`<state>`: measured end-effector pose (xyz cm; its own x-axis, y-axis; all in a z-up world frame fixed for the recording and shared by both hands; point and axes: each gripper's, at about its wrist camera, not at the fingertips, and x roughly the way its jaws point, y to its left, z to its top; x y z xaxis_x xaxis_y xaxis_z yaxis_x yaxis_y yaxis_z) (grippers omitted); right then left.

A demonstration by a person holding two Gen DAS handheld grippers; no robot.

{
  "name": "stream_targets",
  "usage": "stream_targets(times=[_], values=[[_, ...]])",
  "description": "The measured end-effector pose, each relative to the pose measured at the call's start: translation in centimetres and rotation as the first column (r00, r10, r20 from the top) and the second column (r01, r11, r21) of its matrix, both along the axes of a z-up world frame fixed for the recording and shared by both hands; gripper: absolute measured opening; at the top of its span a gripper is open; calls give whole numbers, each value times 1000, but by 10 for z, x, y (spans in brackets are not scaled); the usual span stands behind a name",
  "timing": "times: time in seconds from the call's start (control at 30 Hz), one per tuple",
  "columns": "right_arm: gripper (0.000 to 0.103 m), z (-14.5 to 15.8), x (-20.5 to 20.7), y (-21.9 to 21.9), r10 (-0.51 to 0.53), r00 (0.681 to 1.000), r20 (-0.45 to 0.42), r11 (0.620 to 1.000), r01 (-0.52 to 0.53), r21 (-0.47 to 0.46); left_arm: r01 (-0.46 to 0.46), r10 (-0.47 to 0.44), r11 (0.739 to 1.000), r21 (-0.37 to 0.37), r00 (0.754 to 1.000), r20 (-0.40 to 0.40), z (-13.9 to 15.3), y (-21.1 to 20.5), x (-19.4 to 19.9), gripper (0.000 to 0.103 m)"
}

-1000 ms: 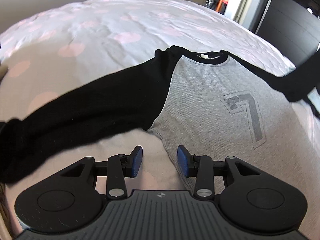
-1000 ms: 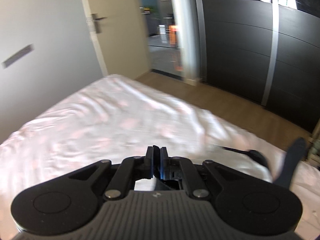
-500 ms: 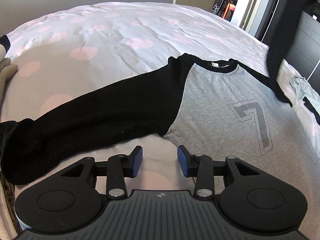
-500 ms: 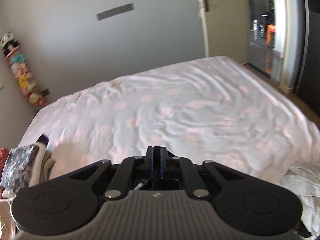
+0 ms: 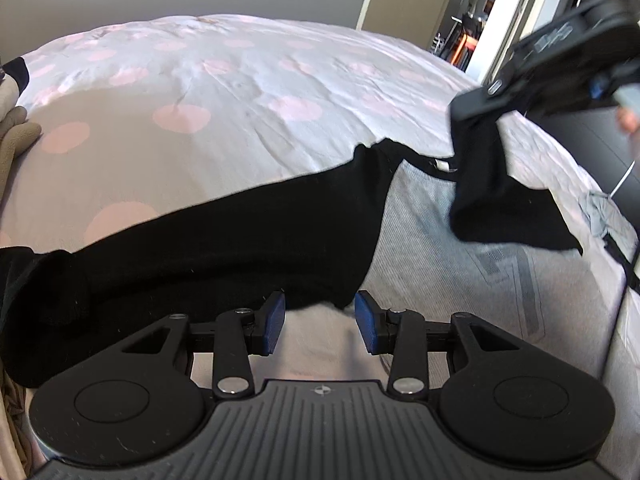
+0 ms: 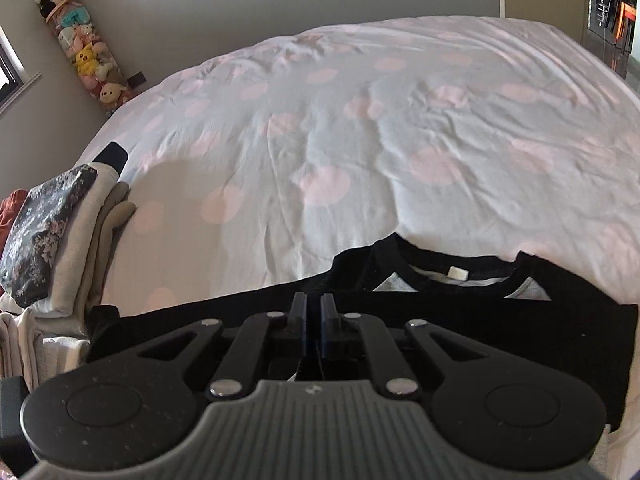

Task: Fold clothes
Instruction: 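Grasp the other black sleeve with the right tool and fold it across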

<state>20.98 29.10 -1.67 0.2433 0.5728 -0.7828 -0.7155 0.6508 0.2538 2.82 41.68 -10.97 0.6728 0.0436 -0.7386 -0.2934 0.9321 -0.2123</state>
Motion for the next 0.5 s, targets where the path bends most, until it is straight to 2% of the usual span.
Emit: stream_targets(times=[0.2, 0.37, 0.5], values=[[18, -23, 2, 28, 14, 1000, -25, 1000, -14, -1, -15, 15, 999, -32, 1000, 16, -7, 10, 2, 36], [19, -15, 6, 18, -5, 1000, -8, 1000, 5, 4, 1, 0, 999, -32, 999, 35, -7, 8, 2, 36], [19, -1, 6, -11, -38, 999, 11, 999, 38, -6, 16, -15, 1000, -21, 999, 43, -6, 5, 4, 36]])
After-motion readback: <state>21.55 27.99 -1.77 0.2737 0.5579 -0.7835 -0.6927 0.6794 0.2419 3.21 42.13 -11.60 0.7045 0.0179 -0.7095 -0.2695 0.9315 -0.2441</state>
